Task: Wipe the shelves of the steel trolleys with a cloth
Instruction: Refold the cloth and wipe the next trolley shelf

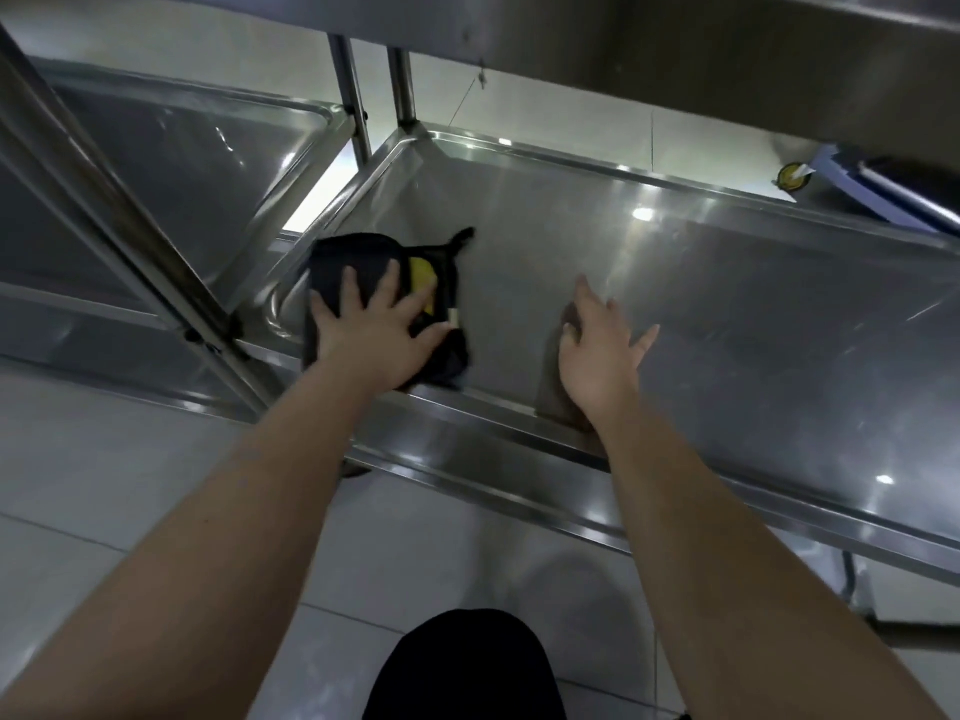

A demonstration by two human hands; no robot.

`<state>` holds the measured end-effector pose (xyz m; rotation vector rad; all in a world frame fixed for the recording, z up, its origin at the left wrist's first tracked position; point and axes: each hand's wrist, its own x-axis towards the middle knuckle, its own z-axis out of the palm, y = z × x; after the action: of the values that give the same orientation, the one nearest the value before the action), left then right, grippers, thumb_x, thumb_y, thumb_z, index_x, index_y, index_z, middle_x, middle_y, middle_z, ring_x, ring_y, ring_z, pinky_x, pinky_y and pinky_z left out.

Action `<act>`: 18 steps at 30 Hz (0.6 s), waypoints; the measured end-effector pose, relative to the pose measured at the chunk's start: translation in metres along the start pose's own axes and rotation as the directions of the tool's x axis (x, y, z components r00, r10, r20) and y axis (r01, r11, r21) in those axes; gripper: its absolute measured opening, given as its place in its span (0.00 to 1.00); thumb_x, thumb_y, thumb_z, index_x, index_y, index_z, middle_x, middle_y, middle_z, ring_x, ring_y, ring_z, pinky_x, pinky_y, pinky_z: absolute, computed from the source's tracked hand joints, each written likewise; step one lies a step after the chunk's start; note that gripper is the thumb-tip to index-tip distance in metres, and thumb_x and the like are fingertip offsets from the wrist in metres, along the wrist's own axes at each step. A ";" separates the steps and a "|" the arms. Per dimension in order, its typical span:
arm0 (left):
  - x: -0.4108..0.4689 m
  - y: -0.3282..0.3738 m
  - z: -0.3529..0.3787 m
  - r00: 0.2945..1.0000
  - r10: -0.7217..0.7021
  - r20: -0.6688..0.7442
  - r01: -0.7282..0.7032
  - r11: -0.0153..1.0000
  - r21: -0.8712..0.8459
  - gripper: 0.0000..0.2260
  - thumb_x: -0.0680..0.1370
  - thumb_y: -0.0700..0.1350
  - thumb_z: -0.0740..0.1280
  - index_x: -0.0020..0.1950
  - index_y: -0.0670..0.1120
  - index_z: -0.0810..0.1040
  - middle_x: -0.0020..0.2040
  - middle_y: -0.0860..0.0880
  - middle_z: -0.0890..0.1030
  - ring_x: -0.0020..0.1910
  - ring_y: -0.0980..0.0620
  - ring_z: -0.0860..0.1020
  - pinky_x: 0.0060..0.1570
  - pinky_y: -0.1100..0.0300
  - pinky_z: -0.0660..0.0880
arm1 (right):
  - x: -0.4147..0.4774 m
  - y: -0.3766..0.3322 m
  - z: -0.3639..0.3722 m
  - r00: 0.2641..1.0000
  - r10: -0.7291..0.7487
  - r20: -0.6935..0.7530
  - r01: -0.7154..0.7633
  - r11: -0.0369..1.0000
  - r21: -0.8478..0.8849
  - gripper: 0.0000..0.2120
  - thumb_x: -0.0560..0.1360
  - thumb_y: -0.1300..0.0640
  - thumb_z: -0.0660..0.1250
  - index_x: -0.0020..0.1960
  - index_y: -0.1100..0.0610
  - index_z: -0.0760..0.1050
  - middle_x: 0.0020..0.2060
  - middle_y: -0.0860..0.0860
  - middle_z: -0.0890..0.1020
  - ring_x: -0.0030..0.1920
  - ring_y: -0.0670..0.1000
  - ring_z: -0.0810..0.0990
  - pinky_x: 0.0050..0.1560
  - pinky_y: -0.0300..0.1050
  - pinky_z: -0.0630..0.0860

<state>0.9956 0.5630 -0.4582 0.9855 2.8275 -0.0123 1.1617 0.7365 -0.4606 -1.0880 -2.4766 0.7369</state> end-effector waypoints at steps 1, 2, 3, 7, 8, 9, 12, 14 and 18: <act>-0.009 0.027 0.003 0.998 0.065 -0.011 -0.065 0.998 -0.006 0.30 0.73 0.74 0.42 0.75 0.70 0.41 0.80 0.57 0.40 0.77 0.38 0.39 0.67 0.29 0.39 | 0.000 0.003 -0.002 1.000 0.000 -0.029 0.004 0.989 0.148 0.26 0.80 0.62 0.57 0.77 0.51 0.60 0.73 0.48 0.68 0.77 0.54 0.57 0.71 0.58 0.29; -0.020 0.056 0.007 0.990 0.140 -0.020 -0.140 0.990 -0.015 0.31 0.73 0.74 0.42 0.75 0.70 0.42 0.79 0.57 0.40 0.77 0.38 0.39 0.67 0.29 0.37 | 0.000 0.006 -0.005 0.999 0.011 -0.051 0.005 0.956 0.294 0.26 0.80 0.63 0.58 0.77 0.51 0.61 0.72 0.48 0.69 0.76 0.51 0.60 0.72 0.54 0.29; -0.031 0.086 0.011 0.976 0.216 -0.019 -0.216 0.976 -0.024 0.31 0.73 0.73 0.43 0.75 0.69 0.43 0.79 0.57 0.40 0.77 0.38 0.38 0.66 0.29 0.36 | -0.001 0.009 -0.008 0.998 0.033 -0.059 -0.005 0.906 0.423 0.25 0.80 0.64 0.58 0.76 0.50 0.62 0.72 0.47 0.70 0.75 0.50 0.62 0.73 0.52 0.30; -0.058 0.153 0.014 0.931 0.363 0.042 -0.362 0.932 -0.030 0.30 0.76 0.69 0.45 0.77 0.65 0.46 0.79 0.57 0.39 0.76 0.39 0.34 0.65 0.30 0.30 | -0.006 0.018 -0.027 0.990 0.143 0.012 -0.105 0.663 0.741 0.23 0.80 0.65 0.58 0.71 0.48 0.69 0.65 0.42 0.74 0.69 0.45 0.69 0.75 0.50 0.62; -0.059 0.154 0.012 0.931 0.361 0.046 -0.359 0.932 -0.052 0.29 0.76 0.69 0.45 0.77 0.66 0.47 0.79 0.57 0.39 0.76 0.39 0.34 0.65 0.31 0.29 | -0.007 0.020 -0.031 0.986 0.164 0.029 -0.130 0.648 0.751 0.22 0.80 0.65 0.58 0.69 0.46 0.71 0.64 0.42 0.74 0.68 0.45 0.70 0.73 0.49 0.65; -0.058 0.152 0.009 0.931 0.362 0.042 -0.357 0.929 -0.096 0.29 0.76 0.69 0.47 0.77 0.66 0.48 0.79 0.57 0.40 0.77 0.40 0.35 0.66 0.32 0.30 | -0.006 0.020 -0.034 0.984 0.172 0.046 -0.149 0.658 0.738 0.22 0.79 0.65 0.58 0.67 0.45 0.72 0.63 0.42 0.74 0.67 0.45 0.71 0.72 0.48 0.67; -0.065 0.139 -0.006 0.938 0.329 -0.105 -0.339 0.812 -0.475 0.21 0.79 0.59 0.59 0.73 0.60 0.68 0.79 0.52 0.58 0.78 0.45 0.50 0.74 0.46 0.39 | -0.003 0.013 -0.040 0.996 0.088 0.013 -0.080 0.824 0.561 0.20 0.76 0.66 0.60 0.64 0.52 0.76 0.61 0.48 0.78 0.63 0.50 0.76 0.67 0.51 0.71; -0.074 0.124 -0.017 0.951 0.150 -0.272 -0.303 0.635 -0.710 0.16 0.77 0.42 0.67 0.64 0.50 0.78 0.68 0.47 0.75 0.71 0.45 0.68 0.70 0.61 0.56 | 0.001 0.003 -0.041 0.982 -0.174 -0.076 0.186 0.960 0.210 0.20 0.74 0.67 0.62 0.63 0.56 0.78 0.60 0.53 0.80 0.61 0.56 0.77 0.66 0.54 0.70; -0.091 0.092 -0.017 0.960 -0.139 -0.245 -0.010 0.852 -0.524 0.18 0.73 0.51 0.72 0.63 0.52 0.76 0.58 0.47 0.78 0.59 0.42 0.73 0.58 0.48 0.71 | 0.011 -0.029 -0.034 0.819 -0.500 0.282 0.543 0.833 -0.102 0.30 0.76 0.70 0.58 0.73 0.46 0.68 0.76 0.49 0.63 0.75 0.61 0.57 0.75 0.56 0.54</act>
<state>1.1203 0.5798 -0.4249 0.8065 2.8364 0.9045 1.1548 0.7389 -0.4151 -0.3188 -2.9014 0.5033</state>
